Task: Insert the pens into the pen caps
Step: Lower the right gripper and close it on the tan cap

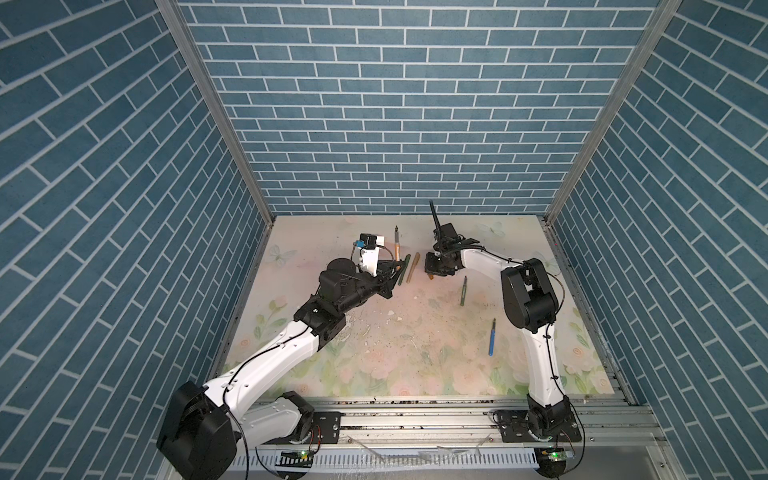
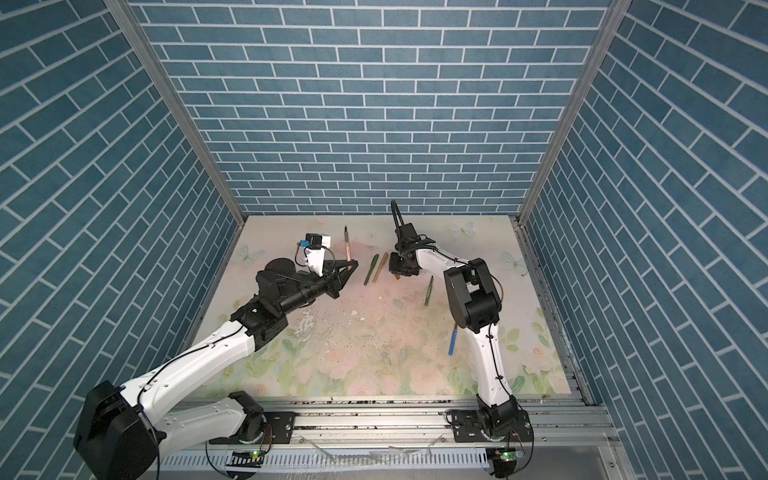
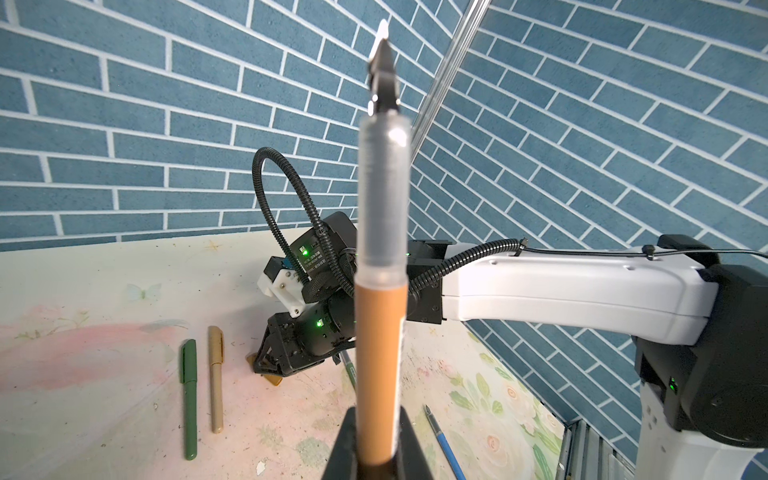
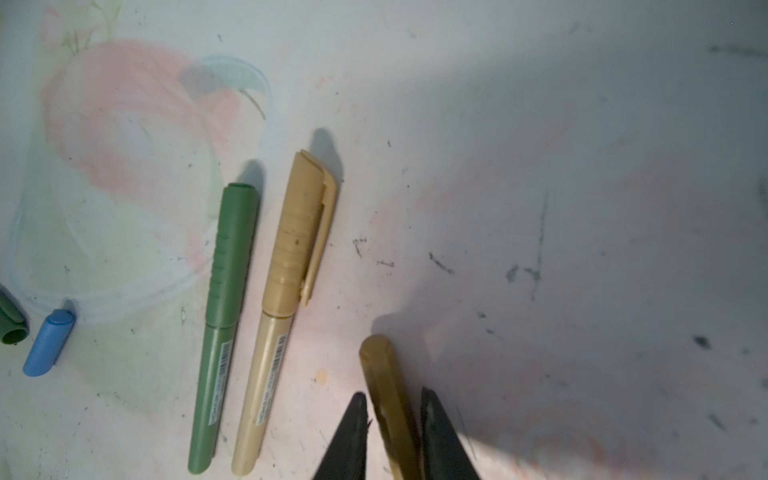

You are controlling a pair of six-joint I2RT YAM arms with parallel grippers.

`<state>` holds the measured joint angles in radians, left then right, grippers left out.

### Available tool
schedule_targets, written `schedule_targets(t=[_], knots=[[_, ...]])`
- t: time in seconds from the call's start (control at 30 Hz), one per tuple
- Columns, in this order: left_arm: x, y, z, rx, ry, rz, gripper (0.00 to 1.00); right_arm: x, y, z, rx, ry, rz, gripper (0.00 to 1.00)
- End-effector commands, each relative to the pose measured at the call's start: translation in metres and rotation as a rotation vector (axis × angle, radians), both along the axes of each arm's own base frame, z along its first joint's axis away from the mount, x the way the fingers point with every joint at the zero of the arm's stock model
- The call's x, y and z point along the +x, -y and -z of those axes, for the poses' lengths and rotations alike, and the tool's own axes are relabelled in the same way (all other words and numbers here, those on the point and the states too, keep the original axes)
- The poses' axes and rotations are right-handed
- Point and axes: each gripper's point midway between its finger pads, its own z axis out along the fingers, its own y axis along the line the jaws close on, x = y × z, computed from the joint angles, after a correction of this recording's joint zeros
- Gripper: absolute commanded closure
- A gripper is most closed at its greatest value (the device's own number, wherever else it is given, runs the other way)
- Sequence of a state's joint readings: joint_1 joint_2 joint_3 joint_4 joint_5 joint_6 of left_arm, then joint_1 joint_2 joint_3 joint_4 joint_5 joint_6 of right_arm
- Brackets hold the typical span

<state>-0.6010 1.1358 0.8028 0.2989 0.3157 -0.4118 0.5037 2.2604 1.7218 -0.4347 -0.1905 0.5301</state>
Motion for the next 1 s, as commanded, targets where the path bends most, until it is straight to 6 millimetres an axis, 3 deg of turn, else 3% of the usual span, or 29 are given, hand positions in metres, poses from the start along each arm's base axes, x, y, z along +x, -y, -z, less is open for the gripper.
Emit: schedule_targets(t=[0.0, 0.17, 0.37, 0.63, 0.97], knots=[[-0.001, 0.002, -0.011, -0.018, 0.025, 0.013, 1.00, -0.008, 0.002, 0.019, -0.037, -0.051, -0.025, 0.75], [-0.001, 0.003, -0.010, -0.017, 0.024, 0.013, 1.00, -0.009, 0.001, 0.018, -0.037, -0.056, -0.034, 0.76], [0.000, 0.004, -0.008, -0.019, 0.014, 0.019, 1.00, -0.012, -0.002, -0.002, -0.001, -0.022, -0.057, 0.74], [0.000, 0.003, -0.008, -0.011, 0.015, 0.015, 1.00, -0.017, 0.010, 0.017, -0.131, -0.056, -0.086, 0.76], [0.000, 0.004, -0.008, -0.010, 0.014, 0.019, 1.00, -0.025, 0.005, 0.021, -0.217, -0.064, -0.171, 0.81]])
